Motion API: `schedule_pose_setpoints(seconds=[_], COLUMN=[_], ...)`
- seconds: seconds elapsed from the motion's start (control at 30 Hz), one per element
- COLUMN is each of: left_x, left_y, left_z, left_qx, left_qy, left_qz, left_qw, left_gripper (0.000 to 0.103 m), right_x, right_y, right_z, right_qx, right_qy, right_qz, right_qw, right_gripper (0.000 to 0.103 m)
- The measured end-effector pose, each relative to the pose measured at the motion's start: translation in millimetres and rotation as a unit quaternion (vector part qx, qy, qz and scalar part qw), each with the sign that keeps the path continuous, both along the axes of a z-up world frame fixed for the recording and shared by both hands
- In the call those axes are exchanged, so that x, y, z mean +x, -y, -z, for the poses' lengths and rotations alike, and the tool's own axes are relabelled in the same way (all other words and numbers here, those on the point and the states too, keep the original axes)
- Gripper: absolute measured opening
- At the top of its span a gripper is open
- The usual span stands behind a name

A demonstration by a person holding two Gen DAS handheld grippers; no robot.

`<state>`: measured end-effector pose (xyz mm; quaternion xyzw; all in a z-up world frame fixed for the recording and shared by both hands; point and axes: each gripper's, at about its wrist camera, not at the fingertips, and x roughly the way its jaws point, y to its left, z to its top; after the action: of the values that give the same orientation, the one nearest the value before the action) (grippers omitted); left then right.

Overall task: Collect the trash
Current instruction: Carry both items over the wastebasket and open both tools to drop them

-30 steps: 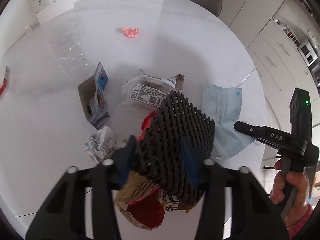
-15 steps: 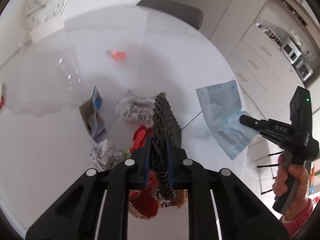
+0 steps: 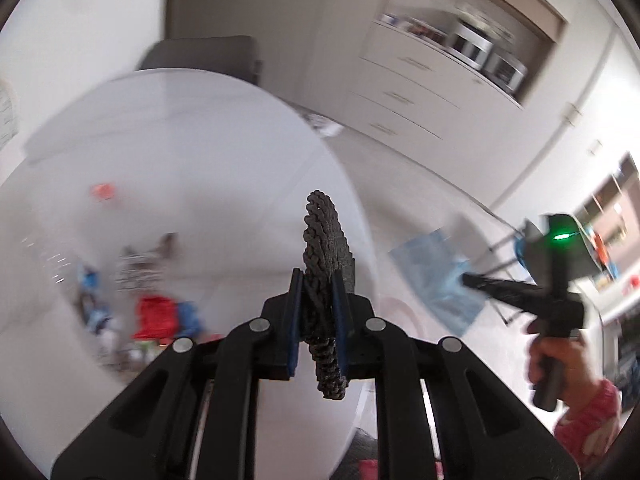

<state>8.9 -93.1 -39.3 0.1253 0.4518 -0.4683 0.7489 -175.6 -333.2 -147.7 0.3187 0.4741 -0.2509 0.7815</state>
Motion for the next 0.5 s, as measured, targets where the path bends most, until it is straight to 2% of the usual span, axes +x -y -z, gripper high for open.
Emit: schedule_pose_setpoints(seconds=[0.13, 0.2, 0.27, 0.3, 0.33, 0.5], left_x=[-25, -35, -52, -58, -64, -91], left_y=[35, 50, 60, 67, 73, 102], left_z=[14, 22, 29, 32, 35, 54], left_qx=[0.020, 0.033, 0.044, 0.052, 0.059, 0.080], left_qy=[-0.006, -0.013, -0.018, -0.016, -0.015, -0.030], left_qz=[0.019, 0.019, 0.021, 0.022, 0.025, 0.031], left_qw=[0.9996, 0.9992, 0.9986, 0.9983, 0.9978, 0.9959], left_gripper=[0.014, 0.014, 0.014, 0.014, 0.014, 0.014], right_x=[-5, -2, -2, -3, -5, -19], right_y=[15, 19, 20, 21, 21, 33], right_z=[71, 100, 126, 135, 139, 138], right_qx=[0.011, 0.028, 0.042, 0.042, 0.034, 0.040], right_qy=[-0.056, -0.073, -0.085, -0.092, -0.097, -0.089], right_qz=[-0.021, -0.035, -0.057, -0.063, -0.067, -0.084], right_qw=[0.998, 0.996, 0.994, 0.993, 0.992, 0.992], right_gripper=[0.004, 0.010, 0.050, 0.081, 0.088, 0.093])
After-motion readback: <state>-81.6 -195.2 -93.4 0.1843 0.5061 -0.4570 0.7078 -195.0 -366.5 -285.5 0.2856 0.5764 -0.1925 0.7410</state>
